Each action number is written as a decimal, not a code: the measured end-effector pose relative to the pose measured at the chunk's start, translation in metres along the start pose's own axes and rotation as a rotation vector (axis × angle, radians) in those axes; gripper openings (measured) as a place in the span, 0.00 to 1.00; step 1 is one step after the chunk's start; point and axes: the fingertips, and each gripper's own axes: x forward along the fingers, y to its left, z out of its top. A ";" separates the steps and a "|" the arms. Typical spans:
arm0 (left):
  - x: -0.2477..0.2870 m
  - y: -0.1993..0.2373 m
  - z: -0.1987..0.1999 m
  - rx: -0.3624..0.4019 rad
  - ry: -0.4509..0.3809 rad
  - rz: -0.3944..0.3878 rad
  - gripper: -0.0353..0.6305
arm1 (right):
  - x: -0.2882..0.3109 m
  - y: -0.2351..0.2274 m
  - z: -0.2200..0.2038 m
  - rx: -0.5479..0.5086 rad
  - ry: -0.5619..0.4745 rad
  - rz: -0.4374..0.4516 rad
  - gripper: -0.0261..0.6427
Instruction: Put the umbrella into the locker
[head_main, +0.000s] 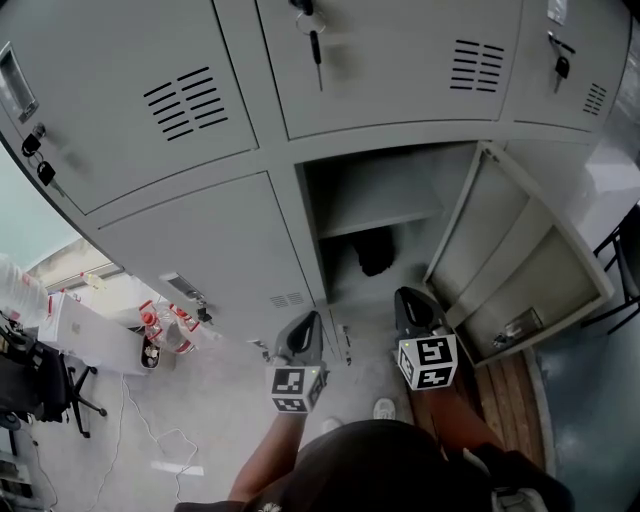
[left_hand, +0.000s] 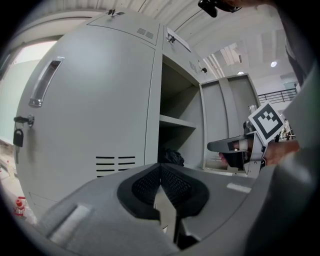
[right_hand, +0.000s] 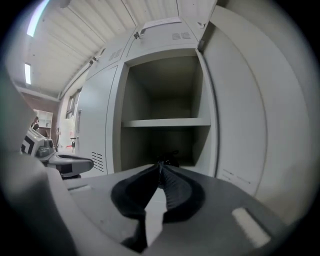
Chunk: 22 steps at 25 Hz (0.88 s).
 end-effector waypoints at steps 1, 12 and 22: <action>0.000 -0.002 0.001 0.003 -0.001 -0.004 0.06 | -0.002 -0.001 0.001 -0.001 -0.008 -0.001 0.06; -0.001 -0.018 0.003 -0.007 -0.008 -0.018 0.06 | -0.016 0.001 0.001 -0.041 -0.034 0.006 0.04; 0.003 -0.023 0.004 0.000 -0.023 -0.019 0.06 | -0.021 0.003 -0.005 -0.054 -0.019 0.006 0.04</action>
